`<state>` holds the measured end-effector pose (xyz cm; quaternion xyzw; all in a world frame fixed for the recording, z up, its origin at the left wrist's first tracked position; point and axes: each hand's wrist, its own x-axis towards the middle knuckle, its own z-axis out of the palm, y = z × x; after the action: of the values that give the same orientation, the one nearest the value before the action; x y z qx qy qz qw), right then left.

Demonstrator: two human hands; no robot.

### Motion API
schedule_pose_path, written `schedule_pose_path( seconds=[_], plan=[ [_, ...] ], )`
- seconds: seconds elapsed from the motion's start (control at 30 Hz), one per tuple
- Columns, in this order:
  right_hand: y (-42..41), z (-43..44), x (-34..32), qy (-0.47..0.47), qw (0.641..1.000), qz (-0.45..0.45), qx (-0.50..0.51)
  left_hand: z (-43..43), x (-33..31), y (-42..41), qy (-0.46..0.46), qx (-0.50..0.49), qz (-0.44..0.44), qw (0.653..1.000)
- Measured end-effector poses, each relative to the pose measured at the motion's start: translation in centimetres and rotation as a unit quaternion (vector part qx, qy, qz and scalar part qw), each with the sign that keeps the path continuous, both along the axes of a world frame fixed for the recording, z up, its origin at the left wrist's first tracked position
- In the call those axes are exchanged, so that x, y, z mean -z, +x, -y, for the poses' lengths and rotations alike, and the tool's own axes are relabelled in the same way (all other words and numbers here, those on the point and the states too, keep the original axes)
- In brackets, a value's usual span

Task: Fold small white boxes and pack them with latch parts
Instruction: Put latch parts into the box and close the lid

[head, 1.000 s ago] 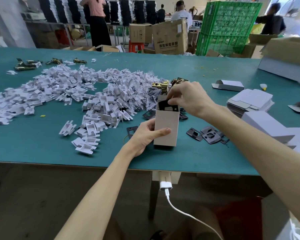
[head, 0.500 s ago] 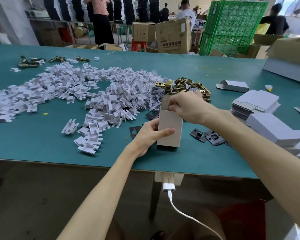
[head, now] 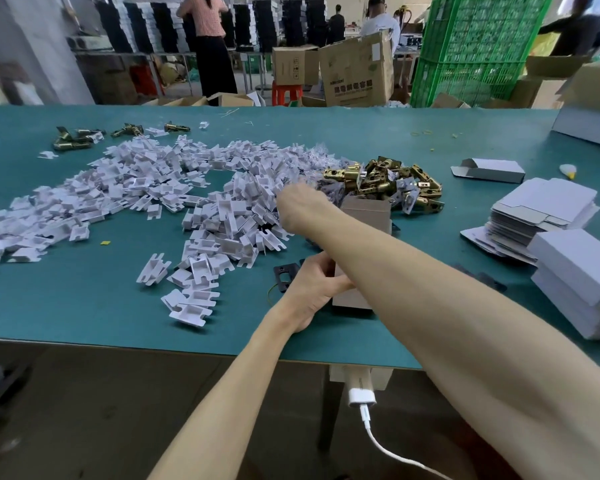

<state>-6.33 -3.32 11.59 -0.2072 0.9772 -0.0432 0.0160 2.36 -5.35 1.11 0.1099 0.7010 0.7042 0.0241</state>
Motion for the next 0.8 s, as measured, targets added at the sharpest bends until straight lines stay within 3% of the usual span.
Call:
schedule_pose_path(
  seconds=[0.2, 0.33, 0.63, 0.8],
  plan=[
    [-2.6, 0.8, 3.9, 0.004, 0.991, 0.102, 0.088, 0.1, 0.2, -0.5, -0.019, 0.005, 0.003, 1.000],
    [-2.6, 0.2, 5.2, -0.008, 0.996, 0.039, 0.081, 0.0, 0.1, -1.0, -0.007, 0.010, 0.015, 1.000],
    [-0.6, -0.3, 4.3, -0.030, 0.999, 0.003, 0.015, 0.1, 0.1, -0.9, -0.006, 0.021, 0.034, 0.999],
    [1.7, -0.9, 1.4, -0.031, 0.992, -0.097, -0.077, 0.0, 0.1, -0.7, 0.008, 0.014, 0.006, 1.000]
  ],
)
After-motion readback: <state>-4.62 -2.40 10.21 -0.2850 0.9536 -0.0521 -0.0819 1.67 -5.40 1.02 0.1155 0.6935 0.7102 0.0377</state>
